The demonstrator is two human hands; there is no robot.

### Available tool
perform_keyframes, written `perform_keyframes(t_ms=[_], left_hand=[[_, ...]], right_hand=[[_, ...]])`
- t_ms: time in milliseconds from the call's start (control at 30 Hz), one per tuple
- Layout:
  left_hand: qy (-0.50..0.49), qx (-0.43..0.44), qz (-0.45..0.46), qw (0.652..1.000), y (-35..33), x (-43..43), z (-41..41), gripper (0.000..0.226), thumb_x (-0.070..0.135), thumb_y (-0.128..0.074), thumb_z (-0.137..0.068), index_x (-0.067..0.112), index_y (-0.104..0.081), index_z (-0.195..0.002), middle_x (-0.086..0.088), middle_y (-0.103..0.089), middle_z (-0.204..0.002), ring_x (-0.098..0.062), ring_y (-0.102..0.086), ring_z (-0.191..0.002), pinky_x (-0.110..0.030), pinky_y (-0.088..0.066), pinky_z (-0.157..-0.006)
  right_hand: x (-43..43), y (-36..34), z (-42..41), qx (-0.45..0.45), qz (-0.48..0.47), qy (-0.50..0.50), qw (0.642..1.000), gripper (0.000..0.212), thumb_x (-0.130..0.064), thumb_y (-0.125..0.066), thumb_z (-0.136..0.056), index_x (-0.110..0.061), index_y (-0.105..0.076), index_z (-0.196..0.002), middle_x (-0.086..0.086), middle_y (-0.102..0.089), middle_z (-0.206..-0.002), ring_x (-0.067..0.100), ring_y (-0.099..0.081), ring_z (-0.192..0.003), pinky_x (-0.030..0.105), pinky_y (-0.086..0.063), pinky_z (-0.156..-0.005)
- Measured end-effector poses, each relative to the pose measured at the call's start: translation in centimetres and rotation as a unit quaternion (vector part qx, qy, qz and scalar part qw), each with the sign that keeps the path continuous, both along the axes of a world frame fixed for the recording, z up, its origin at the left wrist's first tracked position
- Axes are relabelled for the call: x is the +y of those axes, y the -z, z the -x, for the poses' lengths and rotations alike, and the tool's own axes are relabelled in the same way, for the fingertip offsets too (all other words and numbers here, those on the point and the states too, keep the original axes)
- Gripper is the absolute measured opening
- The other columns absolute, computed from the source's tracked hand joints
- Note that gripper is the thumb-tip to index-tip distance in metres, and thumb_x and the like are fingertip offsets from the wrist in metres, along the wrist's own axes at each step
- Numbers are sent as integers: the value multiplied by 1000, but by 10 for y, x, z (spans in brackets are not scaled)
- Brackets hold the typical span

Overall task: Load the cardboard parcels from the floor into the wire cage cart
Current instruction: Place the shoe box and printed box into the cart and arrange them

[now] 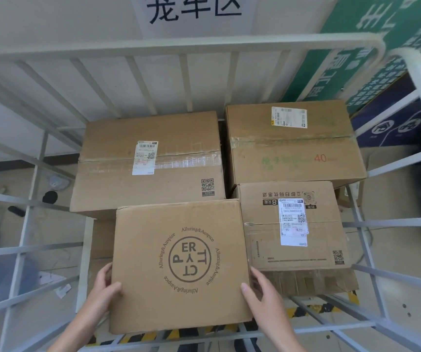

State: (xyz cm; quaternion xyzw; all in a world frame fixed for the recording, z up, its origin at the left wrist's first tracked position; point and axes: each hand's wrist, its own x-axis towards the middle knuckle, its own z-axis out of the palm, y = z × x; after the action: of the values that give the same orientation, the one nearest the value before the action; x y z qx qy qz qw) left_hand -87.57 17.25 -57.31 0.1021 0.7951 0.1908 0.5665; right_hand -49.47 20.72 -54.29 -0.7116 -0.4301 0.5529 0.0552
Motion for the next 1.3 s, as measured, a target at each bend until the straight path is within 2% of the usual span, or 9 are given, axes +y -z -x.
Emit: perform_keyframes(t_ms=[67,233,467,533,633,700,967,1100,1300], left_hand=[[-37,24,-16,999,2,9,13,65,0,-47,-91,25,-31,-149,-12,-42,-147,-30,-47,-116,-57,-40,-99],[-41,80,-76,993,0,37,46,49,26,-47,-100,26,-35,-148,-8,-40,-152,-28,-37,-139,-55,-36,-104],[-1,147,-89,985,20,103,92,62,43,-57,-97,25,-33,-151,-9,-38,-154,-30,-40,-138,-52,-36,-109],[4,149,-84,985,30,119,101,64,45,-55,-97,23,-31,-152,-8,-38,-155,-29,-40,-138,-51,-34,-111],[9,167,-81,983,43,140,110,65,48,-50,-97,23,-28,-154,-6,-34,-158,-29,-35,-142,-52,-31,-113],[8,190,-83,978,50,155,118,69,50,-50,-96,23,-25,-154,-8,-30,-160,-32,-32,-143,-55,-30,-114],[-34,193,-27,980,85,174,151,82,34,-64,-90,5,-21,-154,-18,-34,-156,-37,-36,-141,-50,-30,-115],[-56,218,-32,974,86,168,147,80,32,-68,-83,3,-31,-147,-20,-42,-150,-38,-42,-135,-49,-34,-108],[-39,205,-67,976,81,164,141,69,25,-63,-83,6,-41,-145,-18,-47,-147,-34,-42,-135,-46,-32,-107]], right_hand=[[14,-2,-8,-9,-29,11,999,51,-41,-57,-97,-33,-43,-146,-14,-50,-141,4,-48,-127,28,-38,-108],[62,-3,-13,-11,-69,36,997,43,-37,-54,-100,-33,-47,-142,-15,-54,-134,2,-51,-123,25,-39,-100],[138,6,13,16,-100,70,992,37,-30,-52,-102,-32,-51,-139,-17,-57,-128,-27,-46,-102,6,-35,-84],[153,11,23,24,-99,63,993,39,-34,-50,-102,-33,-49,-141,-20,-53,-131,-25,-45,-105,9,-34,-88],[166,21,38,26,-83,41,995,47,-45,-46,-102,-32,-44,-147,-21,-45,-136,-5,-43,-122,23,-31,-102],[173,27,45,28,-77,37,996,51,-49,-44,-101,-31,-42,-149,-19,-44,-140,-2,-37,-127,26,-29,-107],[185,38,51,26,-87,25,996,53,-50,-40,-102,-31,-38,-152,-17,-40,-152,-7,-32,-128,21,-23,-105],[182,40,55,25,-92,4,995,55,-47,-32,-105,-24,-34,-155,-14,-34,-158,-9,-26,-133,16,-16,-109],[177,42,60,25,-88,-11,996,61,-55,-26,-104,-28,-25,-158,-16,-25,-162,0,-20,-147,27,-14,-119]])
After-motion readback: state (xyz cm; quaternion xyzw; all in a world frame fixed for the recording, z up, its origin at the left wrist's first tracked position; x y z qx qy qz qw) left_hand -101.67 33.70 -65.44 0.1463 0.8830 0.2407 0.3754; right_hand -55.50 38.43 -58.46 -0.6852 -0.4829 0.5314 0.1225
